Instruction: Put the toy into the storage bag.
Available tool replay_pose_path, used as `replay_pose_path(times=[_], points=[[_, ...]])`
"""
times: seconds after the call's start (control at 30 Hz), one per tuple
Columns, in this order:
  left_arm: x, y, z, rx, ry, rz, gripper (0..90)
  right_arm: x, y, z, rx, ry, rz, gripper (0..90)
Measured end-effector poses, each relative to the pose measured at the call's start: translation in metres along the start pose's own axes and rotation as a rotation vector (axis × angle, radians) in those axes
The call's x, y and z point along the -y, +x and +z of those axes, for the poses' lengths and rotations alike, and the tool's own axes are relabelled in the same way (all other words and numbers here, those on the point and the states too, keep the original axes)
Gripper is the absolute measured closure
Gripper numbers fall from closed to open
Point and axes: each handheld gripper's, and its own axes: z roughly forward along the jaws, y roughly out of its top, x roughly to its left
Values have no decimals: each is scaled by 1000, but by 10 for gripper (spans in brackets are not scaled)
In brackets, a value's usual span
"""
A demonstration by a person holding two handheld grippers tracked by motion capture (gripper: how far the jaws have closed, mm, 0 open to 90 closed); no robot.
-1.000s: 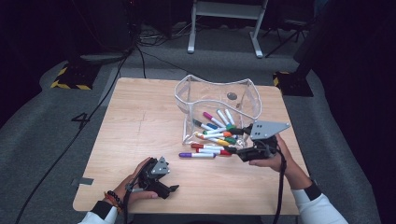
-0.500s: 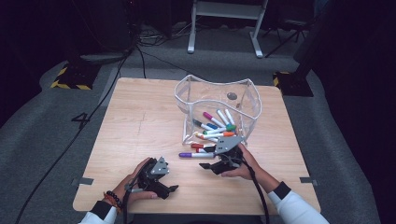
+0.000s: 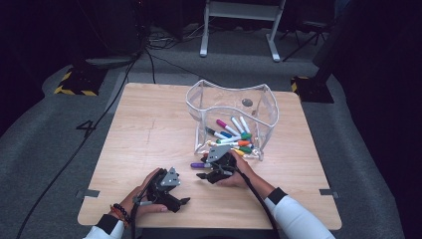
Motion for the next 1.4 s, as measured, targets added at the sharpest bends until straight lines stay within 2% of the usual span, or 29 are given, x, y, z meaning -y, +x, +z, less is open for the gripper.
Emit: replay_pose_path(times=[0.17, 0.27, 0.43, 0.5, 0.57, 0.7, 0.83, 0.9, 1.13, 1.33, 1.4], points=[[0, 0, 0, 0, 1, -1, 84, 3, -2, 9, -27, 8, 50, 402], [0, 0, 0, 0, 0, -1, 84, 6, 0, 5, -34, 4, 61, 486], [0, 0, 0, 0, 0, -1, 84, 11, 6, 1, -67, -16, 56, 635], [0, 0, 0, 0, 0, -1, 84, 10, 12, 1, -80, -20, 23, 680], [0, 0, 0, 0, 0, -1, 84, 10, 16, 0, -85, -16, 15, 733], [1, -1, -1, 0, -1, 0, 84, 19, 20, -8, -92, -25, 25, 740], [2, -1, -1, 3, 1, 3, 84, 32, 23, -22, -83, -26, 25, 744], [1, 0, -1, 3, 0, 4, 84, 38, 23, -27, -76, -35, 49, 745], [1, 0, -1, 5, 1, 5, 83, 55, 22, -50, -40, -7, 60, 747], [1, 0, -1, 5, 1, 6, 82, 57, 17, -82, -11, -65, 77, 748], [1, 0, -1, 6, 0, 6, 83, 57, 15, -98, 14, -91, 83, 748]])
